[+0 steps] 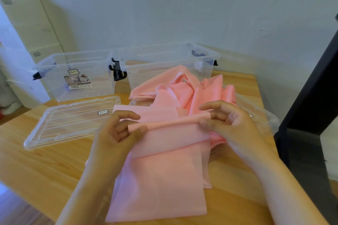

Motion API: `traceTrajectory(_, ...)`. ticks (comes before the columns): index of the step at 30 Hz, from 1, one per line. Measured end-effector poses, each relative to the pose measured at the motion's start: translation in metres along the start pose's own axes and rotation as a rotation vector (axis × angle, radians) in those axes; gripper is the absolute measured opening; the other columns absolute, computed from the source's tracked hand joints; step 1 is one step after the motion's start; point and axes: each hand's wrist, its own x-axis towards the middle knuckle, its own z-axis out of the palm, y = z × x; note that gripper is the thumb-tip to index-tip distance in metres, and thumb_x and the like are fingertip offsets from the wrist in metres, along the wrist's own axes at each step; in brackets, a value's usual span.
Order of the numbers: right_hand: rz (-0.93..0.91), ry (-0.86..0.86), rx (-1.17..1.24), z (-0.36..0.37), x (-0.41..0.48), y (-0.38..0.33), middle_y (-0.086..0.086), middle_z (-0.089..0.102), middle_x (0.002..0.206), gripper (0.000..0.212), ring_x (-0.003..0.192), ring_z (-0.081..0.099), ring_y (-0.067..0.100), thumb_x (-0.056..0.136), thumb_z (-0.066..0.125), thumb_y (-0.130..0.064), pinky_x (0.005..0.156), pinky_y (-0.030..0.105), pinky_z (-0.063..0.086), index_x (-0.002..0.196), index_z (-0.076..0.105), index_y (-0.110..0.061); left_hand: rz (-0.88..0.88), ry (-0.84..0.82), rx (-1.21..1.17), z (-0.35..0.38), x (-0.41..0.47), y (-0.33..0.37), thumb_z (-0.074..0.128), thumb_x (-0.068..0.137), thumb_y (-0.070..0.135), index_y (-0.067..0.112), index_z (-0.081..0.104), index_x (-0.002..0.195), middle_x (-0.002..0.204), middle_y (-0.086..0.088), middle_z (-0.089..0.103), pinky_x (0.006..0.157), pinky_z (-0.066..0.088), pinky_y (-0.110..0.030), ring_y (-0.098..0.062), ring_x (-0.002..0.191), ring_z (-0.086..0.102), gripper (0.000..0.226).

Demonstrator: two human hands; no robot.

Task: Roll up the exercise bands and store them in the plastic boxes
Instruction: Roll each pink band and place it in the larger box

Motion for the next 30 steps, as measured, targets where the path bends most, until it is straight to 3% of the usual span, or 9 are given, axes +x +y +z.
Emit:
traceTrajectory(2,0.014,0.01,-0.007,-0.0001,-0.0001,0.0008,0.0,0.069,0.075,0.025,0.072,0.065,0.005,0.078,0.066,0.008,0.065,0.012,0.05,0.098,0.07,-0.005,-0.001,0.019,0.052,0.001,0.0006,-0.0017,0.071,0.078,-0.006,0.014,0.065,0.094,0.072,0.002,0.071,0.065,0.049,-0.009,-0.004,0.069,0.065,0.026)
traceTrajectory(6,-0.005,0.008,-0.044,-0.0001,-0.0012,0.0012,0.0,0.07,0.075,0.019,0.074,0.066,0.007,0.081,0.063,0.009,0.068,0.016,0.051,0.09,0.07,-0.007,0.002,0.009,0.033,0.0001,0.0015,-0.0013,0.07,0.079,-0.006,0.01,0.067,0.086,0.073,0.008,0.07,0.064,0.046,-0.008,-0.002,0.068,0.062,0.018)
traceTrajectory(11,-0.013,-0.005,-0.054,-0.0004,-0.0021,-0.0007,-0.001,0.064,0.063,0.019,0.064,0.059,0.004,0.087,0.06,0.002,0.058,0.013,0.046,0.089,0.07,-0.014,-0.055,-0.042,-0.07,-0.0007,-0.0023,0.0027,0.068,0.075,0.018,0.021,0.067,0.081,0.071,-0.005,0.067,0.055,0.04,-0.019,-0.011,0.061,0.054,0.007)
traceTrajectory(16,-0.017,-0.008,-0.017,-0.001,-0.0031,-0.0024,0.007,0.062,0.068,0.033,0.064,0.061,0.009,0.086,0.059,0.003,0.058,0.018,0.049,0.08,0.075,-0.026,-0.045,-0.061,-0.112,-0.0014,-0.0033,0.0042,0.07,0.07,0.023,0.025,0.068,0.078,0.073,-0.001,0.062,0.051,0.034,-0.018,-0.01,0.059,0.049,0.008)
traceTrajectory(21,0.001,-0.031,-0.015,-0.0014,-0.0031,-0.0032,0.014,0.056,0.072,0.034,0.066,0.059,0.015,0.087,0.058,0.001,0.06,0.021,0.049,0.083,0.075,-0.027,-0.042,-0.082,-0.106,-0.0059,-0.0026,0.0014,0.083,0.068,0.024,0.023,0.069,0.082,0.078,-0.001,0.063,0.054,0.036,-0.023,-0.013,0.064,0.051,0.02)
traceTrajectory(23,0.023,-0.025,-0.011,-0.0009,-0.0033,-0.0037,0.011,0.058,0.07,0.034,0.065,0.06,0.013,0.088,0.056,0.001,0.06,0.022,0.051,0.082,0.075,-0.026,-0.045,-0.073,-0.128,-0.0066,-0.0026,0.001,0.078,0.061,0.037,0.024,0.07,0.084,0.08,0.001,0.065,0.056,0.039,-0.023,-0.013,0.068,0.053,0.028)
traceTrajectory(26,0.071,-0.013,0.022,-0.001,-0.0031,-0.004,0.001,0.065,0.068,0.038,0.065,0.063,0.01,0.092,0.048,0.001,0.057,0.021,0.051,0.079,0.075,-0.023,-0.051,-0.062,-0.165,-0.0067,-0.0025,0.0001,0.074,0.057,0.037,0.023,0.074,0.085,0.081,0.002,0.066,0.065,0.039,-0.032,-0.015,0.074,0.054,0.031)
traceTrajectory(30,0.068,-0.004,0.09,-0.0012,-0.0019,-0.0033,0.001,0.069,0.075,0.022,0.068,0.065,0.012,0.09,0.059,-0.021,0.059,0.019,0.05,0.075,0.075,-0.02,-0.016,-0.032,-0.147,-0.0045,-0.003,0.002,0.071,0.061,0.04,0.02,0.074,0.082,0.075,-0.002,0.056,0.064,0.038,-0.032,-0.019,0.073,0.049,0.029)
